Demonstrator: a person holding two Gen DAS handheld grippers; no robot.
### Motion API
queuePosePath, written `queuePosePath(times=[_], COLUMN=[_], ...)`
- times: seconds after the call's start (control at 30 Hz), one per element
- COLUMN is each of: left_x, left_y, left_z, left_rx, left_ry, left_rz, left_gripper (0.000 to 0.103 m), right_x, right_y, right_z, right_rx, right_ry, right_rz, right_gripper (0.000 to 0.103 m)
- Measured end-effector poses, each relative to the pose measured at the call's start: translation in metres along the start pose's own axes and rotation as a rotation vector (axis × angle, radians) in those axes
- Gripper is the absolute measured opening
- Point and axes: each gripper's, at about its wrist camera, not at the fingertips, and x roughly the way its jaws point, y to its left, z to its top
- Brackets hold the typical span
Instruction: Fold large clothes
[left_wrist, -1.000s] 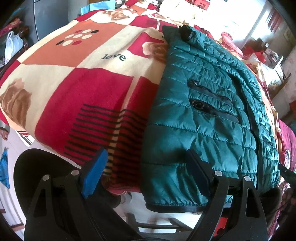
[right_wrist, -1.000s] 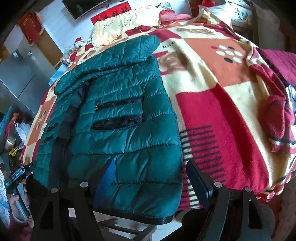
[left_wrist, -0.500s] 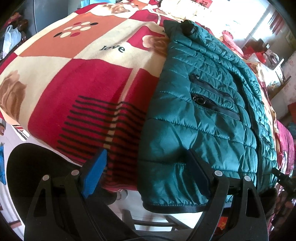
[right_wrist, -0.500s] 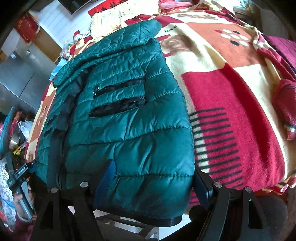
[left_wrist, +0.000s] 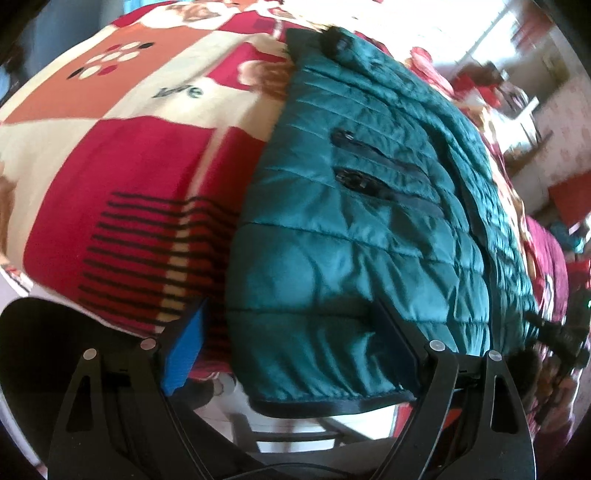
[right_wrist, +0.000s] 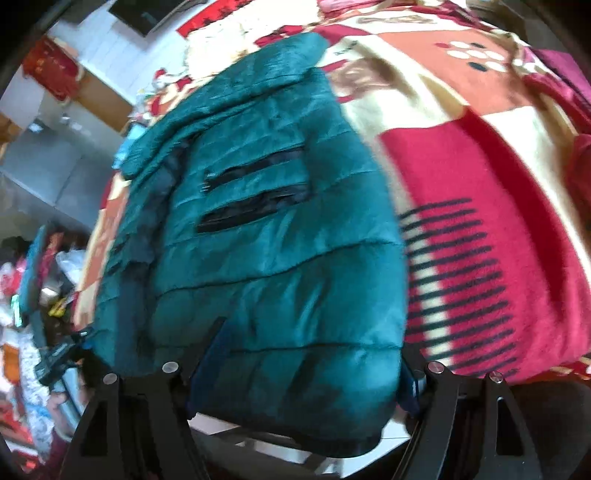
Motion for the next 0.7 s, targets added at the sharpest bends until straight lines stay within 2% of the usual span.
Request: queuePosePath(times=[0.07, 0.17, 0.23, 0.33, 0.37, 0.43, 0.53, 0.7], left_x=[0.003, 0.004, 0.006, 0.008, 0.009, 0.009, 0.008, 0.010], left_y=[-0.002, -0.003, -0.006, -0.013, -0.015, -0.015, -0.010, -0.015], left_z=[0.002, 0.004, 0.004, 0.003, 0.003, 0.002, 0.004, 0.005], left_rx=[0.019, -0.005, -0.019, 0.007, 0.021, 0.030, 0.001, 0.012], left_ry=[0.004, 0.012, 0.021, 0.011, 0.012, 0.019, 0.018, 0.018], left_rz=[0.008, 0.015, -0.016, 0.013, 0.023, 0.018, -0.008, 0.019], left_gripper=[0.089, 0.089, 0.089, 0.089, 0.089, 0.089, 0.089, 0.089], right_x=[0.002, 0.007, 0.007, 0.008, 0.008, 0.007, -0.002, 0.006], right_y=[0.006, 0.003, 0.001, 0.001, 0.002, 0.008, 0.011, 0.007], right_z=[-0.001, -0.001, 0.001, 0.002, 0.001, 0.000, 0.000, 0.004], right_rx=[-0.037, -0.025, -0.017, -0.026, -0.038, -0.065, -0.093, -0.071], right_ry=[0.005, 0.014, 0.005, -0.008, -0.012, -0.020, -0.050, -0.040], right_rz=[-0.017, -0.024, -0.016, -0.011, -0.016, -0.011, 0.021, 0.021], right_gripper=[0.077, 0.077, 0.077, 0.077, 0.074, 0.055, 0.043, 0.043])
